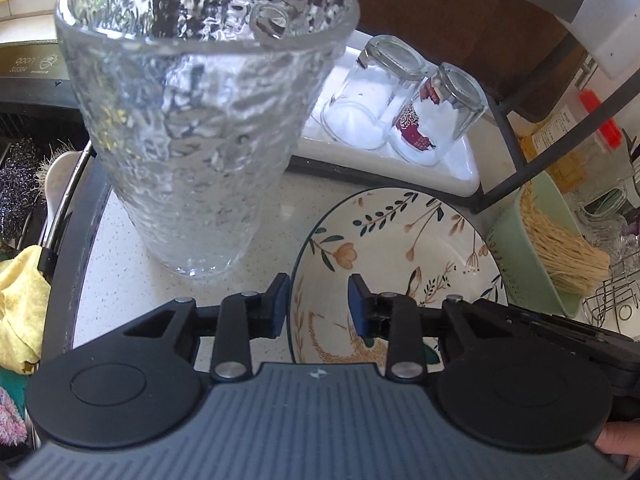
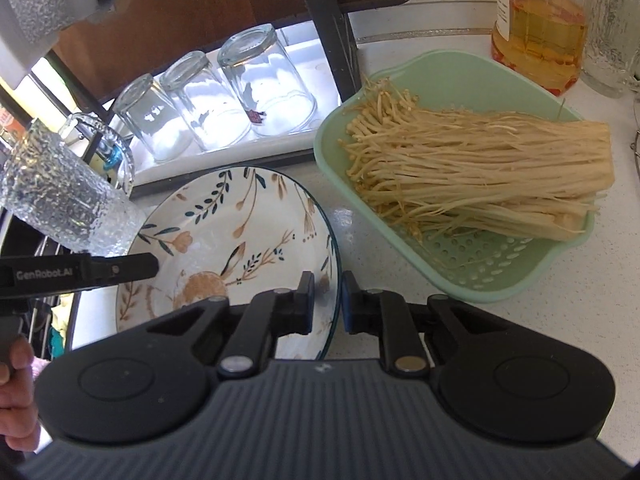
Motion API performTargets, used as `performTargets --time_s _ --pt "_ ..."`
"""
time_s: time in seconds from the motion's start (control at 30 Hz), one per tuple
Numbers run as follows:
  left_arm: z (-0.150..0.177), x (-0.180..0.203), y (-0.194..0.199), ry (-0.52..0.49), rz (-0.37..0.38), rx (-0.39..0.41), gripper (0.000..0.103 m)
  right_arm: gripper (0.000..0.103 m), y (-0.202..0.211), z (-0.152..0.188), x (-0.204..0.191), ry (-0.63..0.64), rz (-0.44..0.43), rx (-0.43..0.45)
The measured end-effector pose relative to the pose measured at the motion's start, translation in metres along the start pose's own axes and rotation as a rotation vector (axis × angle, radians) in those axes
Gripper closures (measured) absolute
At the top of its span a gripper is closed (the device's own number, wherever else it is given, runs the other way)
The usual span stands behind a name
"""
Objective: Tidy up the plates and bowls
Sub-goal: 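Lift the deer-pattern bowl with both tools toward the plate stack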
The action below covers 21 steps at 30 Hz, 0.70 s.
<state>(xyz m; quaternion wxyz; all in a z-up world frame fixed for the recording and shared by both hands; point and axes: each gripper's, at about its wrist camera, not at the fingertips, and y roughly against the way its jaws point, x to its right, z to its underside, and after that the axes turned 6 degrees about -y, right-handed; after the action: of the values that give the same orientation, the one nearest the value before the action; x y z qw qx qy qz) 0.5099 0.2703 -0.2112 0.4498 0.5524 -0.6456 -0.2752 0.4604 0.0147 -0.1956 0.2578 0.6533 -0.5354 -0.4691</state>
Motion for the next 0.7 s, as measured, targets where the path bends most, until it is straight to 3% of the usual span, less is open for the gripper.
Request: performTargets --time_s 0.23,0.43,0.7 --pt "0.002 0.003 0.001 -0.001 -0.004 -0.014 0.066 0.085 0.000 -0.005 0.012 -0.031 -0.061 -0.031" --pt "0.007 -0.002 0.011 0.058 0.029 -0.024 0.066 0.085 0.012 -0.008 0.015 -0.028 -0.105 -0.021" --pt "0.012 0.003 0.027 0.057 0.059 -0.006 0.066 0.085 0.032 -0.005 0.017 -0.021 -0.127 -0.003"
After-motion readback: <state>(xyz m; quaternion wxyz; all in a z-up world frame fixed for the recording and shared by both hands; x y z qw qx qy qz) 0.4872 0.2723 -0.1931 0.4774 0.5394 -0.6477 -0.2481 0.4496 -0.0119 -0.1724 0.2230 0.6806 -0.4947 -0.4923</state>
